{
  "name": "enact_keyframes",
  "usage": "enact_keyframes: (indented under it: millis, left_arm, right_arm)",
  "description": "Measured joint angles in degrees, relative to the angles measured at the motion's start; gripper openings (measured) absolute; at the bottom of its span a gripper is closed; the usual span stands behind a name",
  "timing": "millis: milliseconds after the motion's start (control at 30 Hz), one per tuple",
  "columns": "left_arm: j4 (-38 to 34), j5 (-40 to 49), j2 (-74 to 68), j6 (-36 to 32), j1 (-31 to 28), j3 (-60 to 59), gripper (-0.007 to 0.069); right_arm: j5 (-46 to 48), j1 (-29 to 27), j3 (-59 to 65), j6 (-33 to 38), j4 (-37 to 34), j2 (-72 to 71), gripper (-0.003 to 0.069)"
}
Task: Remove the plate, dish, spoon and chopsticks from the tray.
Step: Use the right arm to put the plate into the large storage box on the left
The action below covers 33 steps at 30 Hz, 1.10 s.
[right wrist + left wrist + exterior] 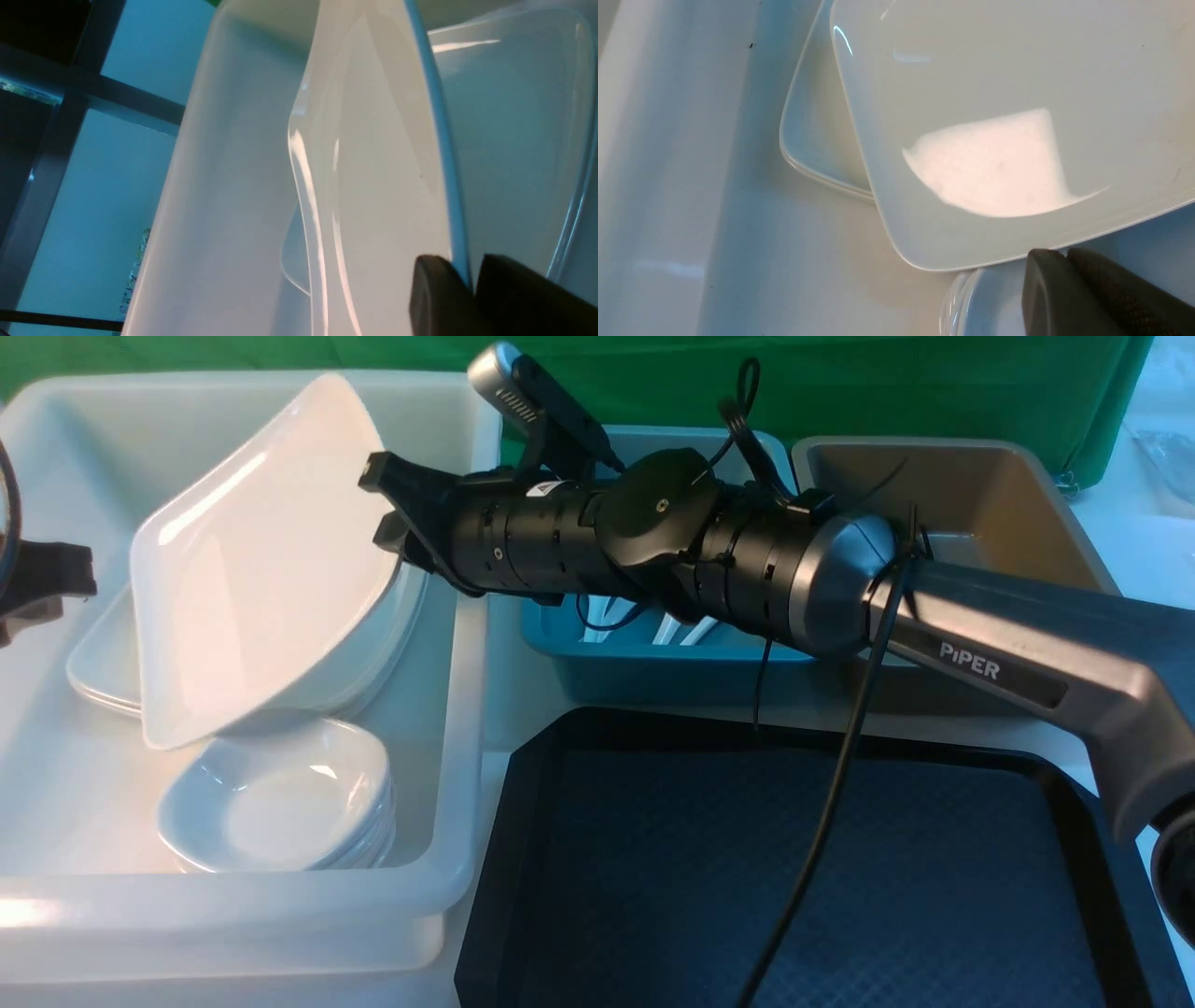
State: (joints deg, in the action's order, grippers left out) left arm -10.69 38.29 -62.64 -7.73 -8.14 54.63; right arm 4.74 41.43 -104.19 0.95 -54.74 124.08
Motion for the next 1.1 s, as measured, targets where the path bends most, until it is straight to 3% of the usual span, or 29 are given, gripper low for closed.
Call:
enact_keyframes:
  millis: [467,633,800,1100]
  left_arm:
    - [0.23,1.21,0.0,0.0,0.0,0.0,0.0013]
    - [0.56,4.51,-0.45,0.0,0.0,0.0,0.0013]
    - [1.45,8.61,-2.86,0.31,0.0,0.0,0.0013]
    - [1.83,8.97,-4.26,0.33,0.0,0.0,0.0013]
  right_arm:
    - [-0.7,0.0,-0.03,-2.23,-0.28,0.0,0.0142]
    - [-2.42,0.0,-0.03,-10.36,-0.32,0.0,0.016]
    - [-3.66,0.0,-0.03,-11.6,-0.25,0.0,0.0153]
    - [-12.74,-0.05,-0.14,-11.9,-0.25,0.0,0.0174]
